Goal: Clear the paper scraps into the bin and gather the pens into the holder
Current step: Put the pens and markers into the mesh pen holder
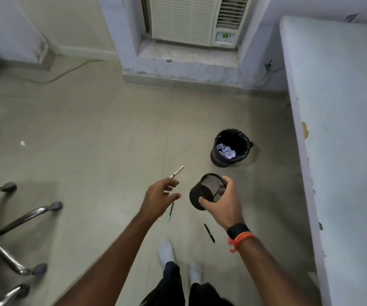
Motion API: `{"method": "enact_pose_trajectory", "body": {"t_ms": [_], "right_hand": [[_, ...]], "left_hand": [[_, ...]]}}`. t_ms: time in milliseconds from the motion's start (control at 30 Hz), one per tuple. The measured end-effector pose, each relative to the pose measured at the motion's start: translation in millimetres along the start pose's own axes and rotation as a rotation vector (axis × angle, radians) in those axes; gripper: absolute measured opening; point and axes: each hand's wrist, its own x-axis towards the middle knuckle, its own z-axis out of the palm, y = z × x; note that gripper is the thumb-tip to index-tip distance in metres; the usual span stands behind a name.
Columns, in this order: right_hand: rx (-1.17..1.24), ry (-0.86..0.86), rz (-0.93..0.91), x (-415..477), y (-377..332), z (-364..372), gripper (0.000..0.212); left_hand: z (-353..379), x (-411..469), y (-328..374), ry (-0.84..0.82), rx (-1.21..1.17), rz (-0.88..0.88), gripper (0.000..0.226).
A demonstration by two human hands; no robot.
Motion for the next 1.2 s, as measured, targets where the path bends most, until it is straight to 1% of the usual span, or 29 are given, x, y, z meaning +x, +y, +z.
{"method": "enact_pose_trajectory", "body": {"t_ms": [133,233,367,467,533,600,633,700,767,800,867,967,1133,1200], "right_hand": [[-0.089,0.002,-0.009,28.6,73.4,58.1,0.087],[-0.111,-0.026,0.040,61.0,145.1,119.1,0.087],[-0.213,-0.147,0.051,104.5,251.6,206.7,0.087],[-0.291,-0.185,0.025,133.9,323.0,260.6,0.088],[-0.315,-0.187,0.008,156.9,362.1,289.2,0.087],[-0.317,-0.192,-0.007,180.5,396.5,315.7,0.086],[-0.312,-0.199,-0.018,192.2,411.7,328.2,0.086],[-0.305,-0.219,-0.040,213.0,436.1,350.4,0.085],[-0.286,-0.216,-0.066,233.4,453.9,369.1,0.084],[-0.276,-0.200,-0.076,242.8,461.8,378.4,0.084],[-0.270,-0.164,-0.087,262.0,474.7,397.8,0.088],[-0.265,-0.101,-0.080,281.2,481.3,420.3,0.091],[-0.260,-0.059,-0.062,282.4,484.1,436.5,0.093],[-0.289,-0.070,-0.090,281.3,487.6,436.4,0.095]], "left_hand": [[36.0,43.5,-84.7,0.068,0.053,-0.128,0.023],[78.1,82.3,-163.0,0.122,0.093,-0.214,0.019],[147.7,136.3,-283.7,0.075,0.175,-0.327,0.014],[189.8,174.8,-369.5,0.060,0.271,-0.372,0.014],[213.1,201.0,-419.3,0.071,0.356,-0.374,0.022],[235.7,224.3,-462.6,0.053,0.474,-0.350,0.040],[246.2,235.1,-481.8,0.023,0.539,-0.330,0.051],[263.8,256.8,-513.3,-0.081,0.650,-0.304,0.081],[274.2,281.5,-539.6,-0.182,0.689,-0.337,0.109],[277.2,292.9,-551.6,-0.221,0.697,-0.363,0.120],[281.0,309.0,-571.9,-0.256,0.684,-0.425,0.134],[283.4,319.2,-582.1,-0.274,0.637,-0.435,0.140],[280.3,316.6,-581.5,-0.268,0.616,-0.423,0.140],[279.4,314.7,-580.5,-0.263,0.621,-0.411,0.139]]}}
